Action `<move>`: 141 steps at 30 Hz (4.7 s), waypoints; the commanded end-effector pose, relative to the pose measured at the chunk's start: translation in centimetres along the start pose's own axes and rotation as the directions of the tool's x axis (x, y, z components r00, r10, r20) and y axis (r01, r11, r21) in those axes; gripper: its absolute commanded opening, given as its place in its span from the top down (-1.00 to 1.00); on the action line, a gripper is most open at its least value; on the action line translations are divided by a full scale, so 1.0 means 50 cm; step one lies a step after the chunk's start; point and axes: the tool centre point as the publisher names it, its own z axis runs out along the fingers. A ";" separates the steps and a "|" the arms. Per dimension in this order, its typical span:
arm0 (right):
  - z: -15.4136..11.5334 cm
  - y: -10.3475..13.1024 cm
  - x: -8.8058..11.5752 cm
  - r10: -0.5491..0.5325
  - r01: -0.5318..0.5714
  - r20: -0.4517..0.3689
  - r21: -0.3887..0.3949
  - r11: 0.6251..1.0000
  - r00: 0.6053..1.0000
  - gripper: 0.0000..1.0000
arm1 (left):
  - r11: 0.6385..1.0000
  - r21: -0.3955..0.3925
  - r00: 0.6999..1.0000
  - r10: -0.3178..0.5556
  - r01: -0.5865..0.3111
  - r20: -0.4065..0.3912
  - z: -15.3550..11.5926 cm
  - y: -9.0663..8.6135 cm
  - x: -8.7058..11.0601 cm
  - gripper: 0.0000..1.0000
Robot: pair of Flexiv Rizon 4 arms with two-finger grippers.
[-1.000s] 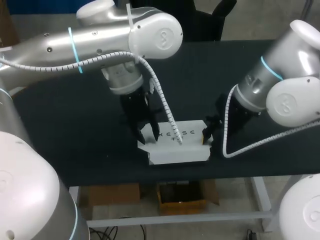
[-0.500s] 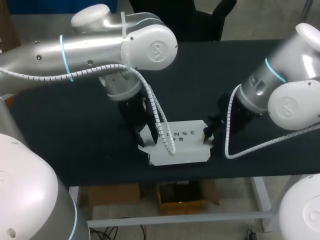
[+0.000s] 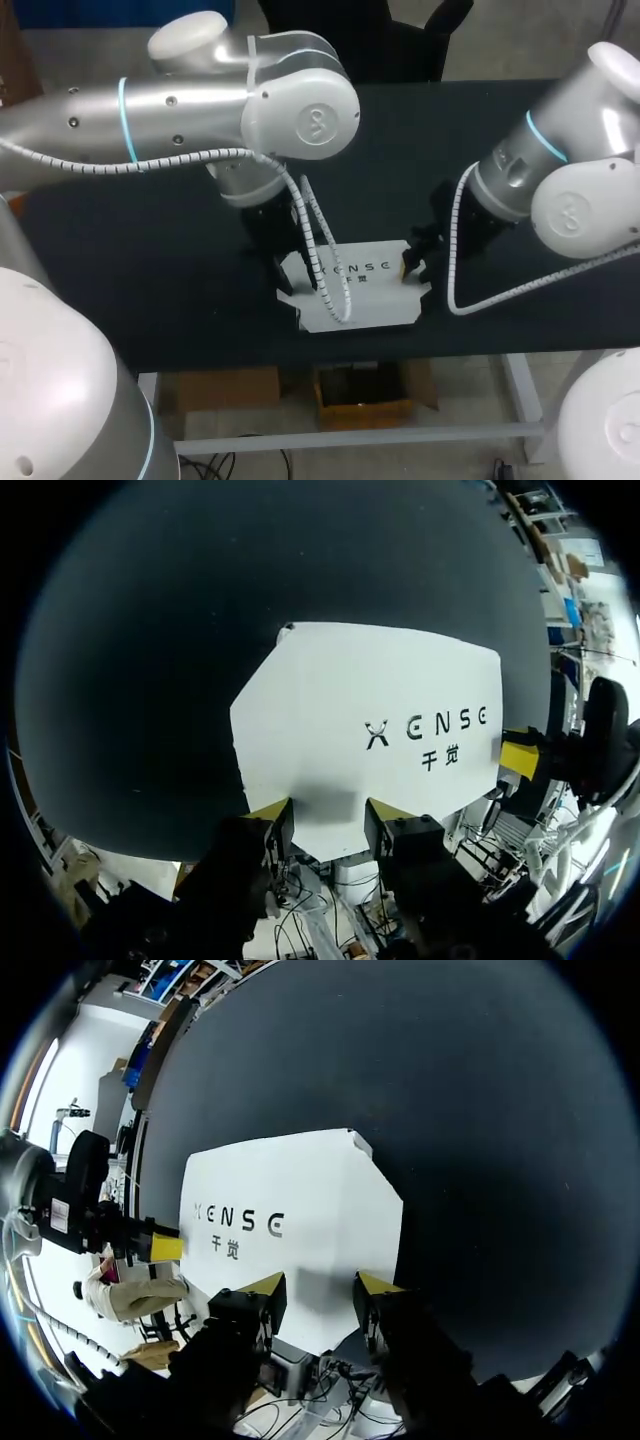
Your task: Assemble the packaging by folding the flat box into shape, placing the metal phone stand inside, and closing the box properly
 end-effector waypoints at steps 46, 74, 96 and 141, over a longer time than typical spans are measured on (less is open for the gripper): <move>0.021 0.005 -0.010 0.065 -0.065 -0.091 -0.005 0.998 0.994 0.18 | 0.961 0.271 0.996 -0.042 0.062 -0.076 0.013 -0.008 -0.011 0.09; 0.014 0.010 -0.004 0.102 -0.108 -0.143 -0.035 0.993 0.984 0.19 | 0.957 0.266 0.990 -0.088 0.115 -0.110 0.017 -0.018 -0.019 0.09; 0.020 0.010 -0.005 0.108 -0.114 -0.146 -0.035 0.993 0.983 0.14 | 0.955 0.274 0.989 -0.084 0.115 -0.123 0.018 -0.013 -0.024 0.15; 0.041 0.008 -0.003 0.059 -0.069 -0.239 -0.036 0.997 0.969 0.18 | 0.962 0.268 0.976 0.003 0.057 -0.220 0.035 -0.027 -0.025 0.11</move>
